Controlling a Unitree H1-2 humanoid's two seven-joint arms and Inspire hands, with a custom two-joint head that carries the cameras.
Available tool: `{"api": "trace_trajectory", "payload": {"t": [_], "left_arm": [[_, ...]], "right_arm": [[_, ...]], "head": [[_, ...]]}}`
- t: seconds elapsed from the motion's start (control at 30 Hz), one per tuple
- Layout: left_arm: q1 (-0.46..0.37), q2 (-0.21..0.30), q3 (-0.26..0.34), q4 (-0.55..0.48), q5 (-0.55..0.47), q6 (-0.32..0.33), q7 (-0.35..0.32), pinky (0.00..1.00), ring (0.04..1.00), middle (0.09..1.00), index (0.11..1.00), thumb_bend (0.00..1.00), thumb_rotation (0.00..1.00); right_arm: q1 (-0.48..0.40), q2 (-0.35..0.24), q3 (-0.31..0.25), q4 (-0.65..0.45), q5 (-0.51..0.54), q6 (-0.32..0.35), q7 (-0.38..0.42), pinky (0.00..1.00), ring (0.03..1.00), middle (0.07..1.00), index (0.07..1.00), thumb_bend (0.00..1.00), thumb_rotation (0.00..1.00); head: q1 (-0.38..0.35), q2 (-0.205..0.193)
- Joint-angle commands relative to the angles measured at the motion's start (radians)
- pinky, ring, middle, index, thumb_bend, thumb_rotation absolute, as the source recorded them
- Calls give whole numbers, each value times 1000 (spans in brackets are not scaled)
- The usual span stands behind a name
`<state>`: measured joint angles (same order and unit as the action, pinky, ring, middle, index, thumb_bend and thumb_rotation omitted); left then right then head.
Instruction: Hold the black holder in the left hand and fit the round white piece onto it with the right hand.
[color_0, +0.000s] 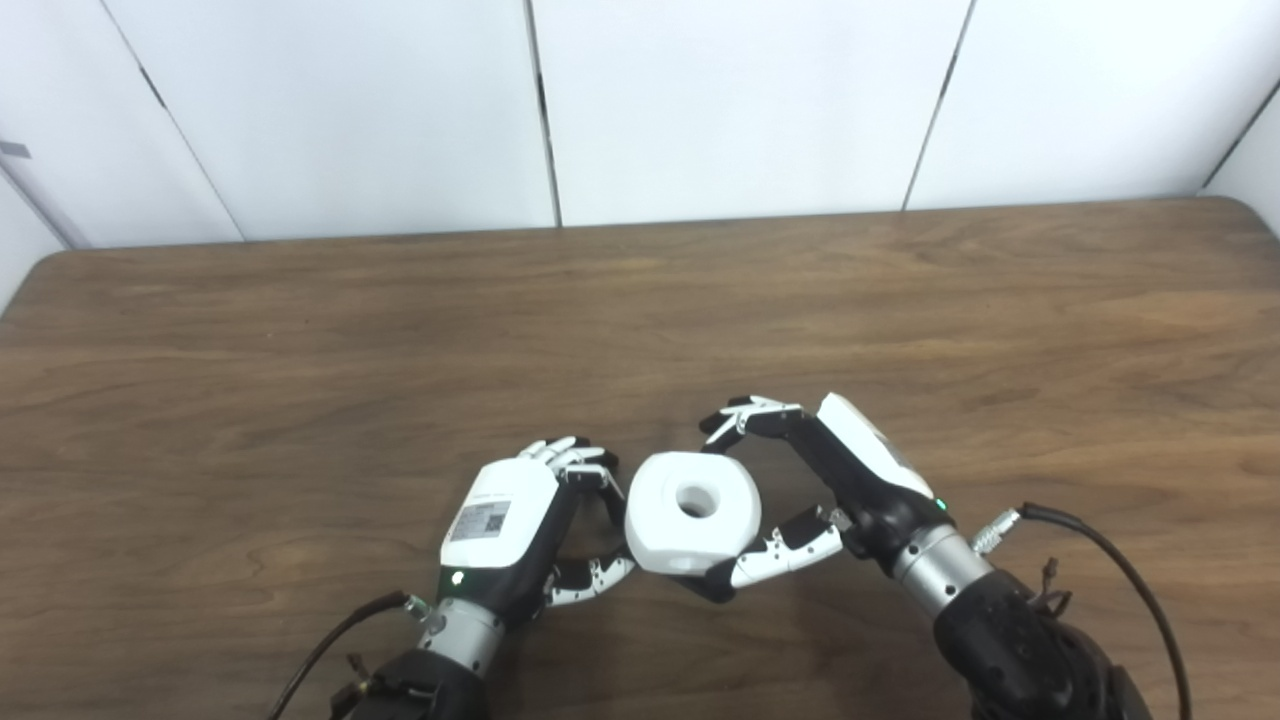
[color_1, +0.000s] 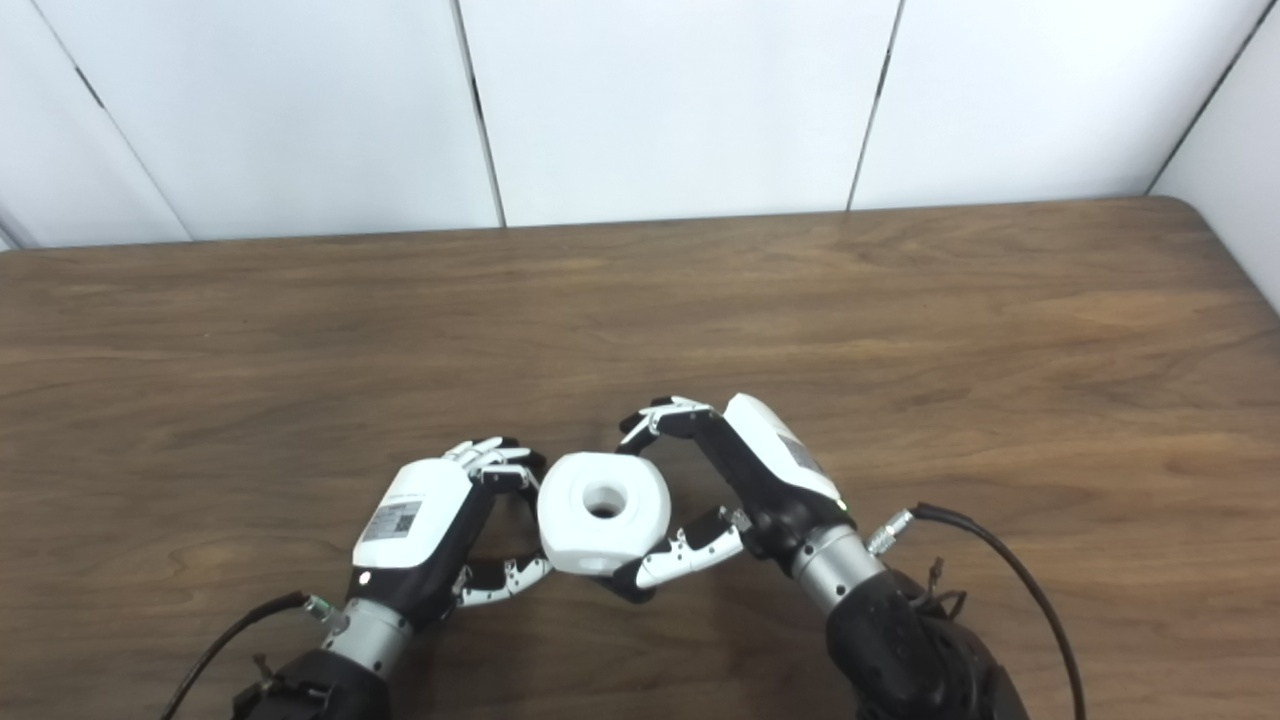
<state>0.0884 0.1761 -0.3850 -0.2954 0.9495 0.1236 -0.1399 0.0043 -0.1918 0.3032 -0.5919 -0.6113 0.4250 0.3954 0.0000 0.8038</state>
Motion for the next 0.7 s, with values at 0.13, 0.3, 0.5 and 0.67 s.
{"api": "trace_trajectory", "payload": {"t": [0.13,0.3,0.5,0.67], "left_arm": [[8,6,-13,7,-4,10,-45,883,884,798,487,521,48],[9,4,-12,3,-2,15,-47,882,886,800,487,521,48],[8,3,-12,-1,-9,16,-52,887,890,802,487,520,48],[8,1,-11,-6,-10,20,-57,888,891,803,487,520,48]], "right_arm": [[-26,-20,7,-19,-20,4,23,862,890,776,482,525,137],[-29,-22,5,-25,-11,19,40,848,886,775,482,525,137],[-36,-27,9,-33,-27,37,60,811,878,775,485,525,140],[-36,-36,17,-33,-45,38,73,793,878,777,489,525,148]], "head": [[0,2],[-3,8],[-2,9],[-1,10]]}}
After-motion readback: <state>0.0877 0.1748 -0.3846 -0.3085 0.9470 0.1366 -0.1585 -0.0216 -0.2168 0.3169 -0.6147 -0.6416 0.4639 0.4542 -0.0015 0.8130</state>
